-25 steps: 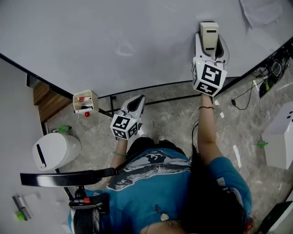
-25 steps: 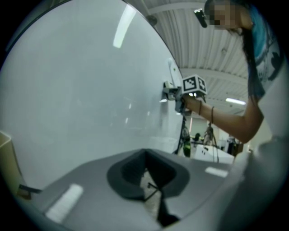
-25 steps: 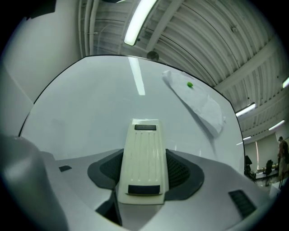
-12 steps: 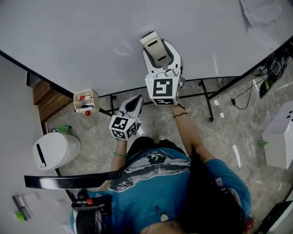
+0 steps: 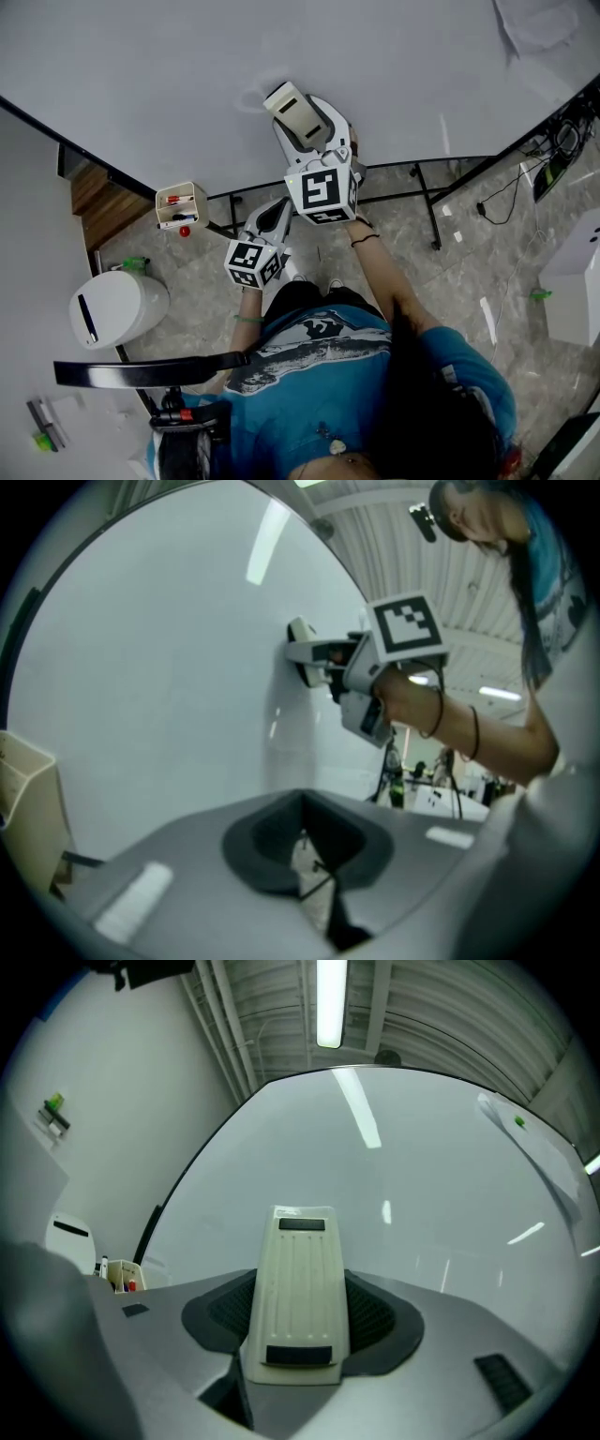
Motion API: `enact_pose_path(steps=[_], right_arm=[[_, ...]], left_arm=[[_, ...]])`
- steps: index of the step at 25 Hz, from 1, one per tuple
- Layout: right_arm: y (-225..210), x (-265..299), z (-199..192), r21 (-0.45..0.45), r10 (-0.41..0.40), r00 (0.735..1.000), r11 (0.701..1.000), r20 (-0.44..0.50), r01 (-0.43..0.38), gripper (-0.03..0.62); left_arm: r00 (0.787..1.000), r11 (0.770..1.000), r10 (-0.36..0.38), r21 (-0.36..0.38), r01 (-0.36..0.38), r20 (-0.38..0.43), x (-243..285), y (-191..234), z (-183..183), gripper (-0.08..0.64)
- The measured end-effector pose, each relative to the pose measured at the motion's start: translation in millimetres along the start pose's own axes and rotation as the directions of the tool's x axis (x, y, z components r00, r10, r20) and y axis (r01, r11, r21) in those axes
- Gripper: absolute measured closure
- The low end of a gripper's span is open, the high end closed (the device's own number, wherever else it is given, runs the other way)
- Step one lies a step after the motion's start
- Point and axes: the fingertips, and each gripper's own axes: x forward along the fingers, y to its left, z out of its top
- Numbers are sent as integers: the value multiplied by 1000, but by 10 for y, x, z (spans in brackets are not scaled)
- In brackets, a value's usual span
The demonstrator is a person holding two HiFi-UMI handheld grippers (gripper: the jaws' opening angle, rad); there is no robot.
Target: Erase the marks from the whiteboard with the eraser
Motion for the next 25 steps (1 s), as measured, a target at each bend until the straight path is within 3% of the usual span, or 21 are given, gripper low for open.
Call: enact_pose_path(steps=[3, 8, 11, 16, 20, 25], right_arm=[[-355, -151, 72, 54, -36, 998, 998, 43, 33, 329], [-1400, -456, 19, 157, -189, 981, 971, 40, 181, 328], [-2035, -660, -125, 166, -297, 955, 942, 9, 292, 328], [-2884, -1017, -425, 196, -452, 890, 868, -63, 455, 328], [-3169, -1100, -673, 202, -496, 859, 835, -127, 512, 329], [-3075, -1040, -703, 221, -493, 861, 833, -124, 508, 329]], left_arm=[[1000, 1000, -10, 1, 10, 0, 20, -34, 4, 557], [999, 999, -35, 2, 35, -8, 82, -97, -4, 558], [999, 999, -51, 6, 51, -13, 119, -127, -11, 557], [998, 998, -57, 11, 58, -18, 135, -144, -10, 558], [998, 998, -56, 13, 56, -18, 139, -145, -2, 557], [998, 998, -53, 14, 53, -23, 141, -117, -11, 558]])
